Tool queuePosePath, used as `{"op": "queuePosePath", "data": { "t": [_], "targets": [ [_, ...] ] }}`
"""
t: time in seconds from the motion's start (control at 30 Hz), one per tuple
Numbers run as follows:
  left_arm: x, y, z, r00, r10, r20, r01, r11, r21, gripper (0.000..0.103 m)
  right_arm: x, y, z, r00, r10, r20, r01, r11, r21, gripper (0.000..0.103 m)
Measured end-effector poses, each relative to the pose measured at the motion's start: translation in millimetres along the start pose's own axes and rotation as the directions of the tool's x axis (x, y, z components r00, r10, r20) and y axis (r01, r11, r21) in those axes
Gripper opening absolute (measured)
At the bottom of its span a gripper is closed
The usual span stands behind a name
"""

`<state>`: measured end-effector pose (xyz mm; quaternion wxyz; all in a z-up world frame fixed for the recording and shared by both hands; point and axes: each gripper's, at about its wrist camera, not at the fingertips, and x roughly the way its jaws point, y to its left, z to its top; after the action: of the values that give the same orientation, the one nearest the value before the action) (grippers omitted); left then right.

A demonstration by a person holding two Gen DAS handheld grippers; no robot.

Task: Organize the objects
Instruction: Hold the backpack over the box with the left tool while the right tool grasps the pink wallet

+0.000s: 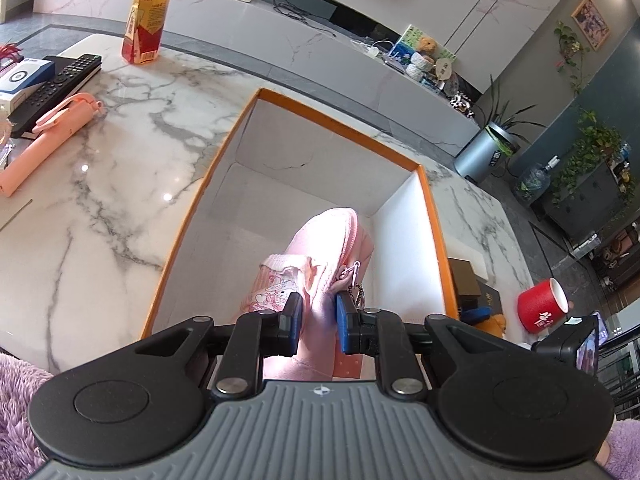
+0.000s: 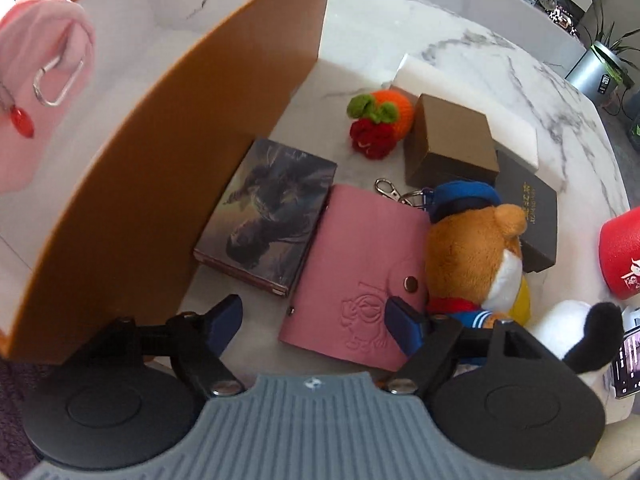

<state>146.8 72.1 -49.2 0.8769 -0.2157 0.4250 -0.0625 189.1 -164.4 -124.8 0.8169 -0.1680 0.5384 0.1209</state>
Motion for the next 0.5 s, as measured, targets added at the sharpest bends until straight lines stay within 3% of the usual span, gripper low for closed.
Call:
{"op": "queuePosePath", "data": {
  "t": [0.13,0.17,0.2,0.3,0.4,0.5],
  "targets": [
    [4.8,3.9,-0.6,1.000,-0.011,-0.017,0.011,1.000,-0.009,0.021,2.4,7.7,0.5,0.999,-0.038,-0.020,0.036,0.997,-0.071,0.080],
    [5.2,4.2,-0.7,1.000,-0.014,-0.020,0.014,1.000,-0.009,0.021,2.4,6.3,0.6,0.999,-0.051,-0.018,0.050,0.996,-0.073,0.073],
    [5.4,4.1,-0.9,1.000,-0.017,-0.022,0.017,1.000,-0.009,0.021,0.9,6.2,-0.1,0.996,-0.087,-0.014,0.085,0.992,-0.090,0.057],
    [5.1,4.0,-1.4,0.999,-0.029,-0.025,0.029,1.000,-0.010,0.021,-1.6,3.8,-5.5,0.997,-0.083,-0.008,0.081,0.990,-0.116,0.054],
    [2.8,5.1,-2.4,0.999,-0.033,-0.020,0.032,0.999,-0.007,0.021,-16.1,2.8,-8.8,0.998,-0.064,0.022,0.066,0.992,-0.104,0.033],
    [0.8,6.2,-4.1,0.999,-0.038,-0.019,0.038,0.999,-0.013,0.021,-26.6,-4.1,-11.0,0.998,-0.043,0.041,0.045,0.998,-0.052,0.027]
  ]
}}
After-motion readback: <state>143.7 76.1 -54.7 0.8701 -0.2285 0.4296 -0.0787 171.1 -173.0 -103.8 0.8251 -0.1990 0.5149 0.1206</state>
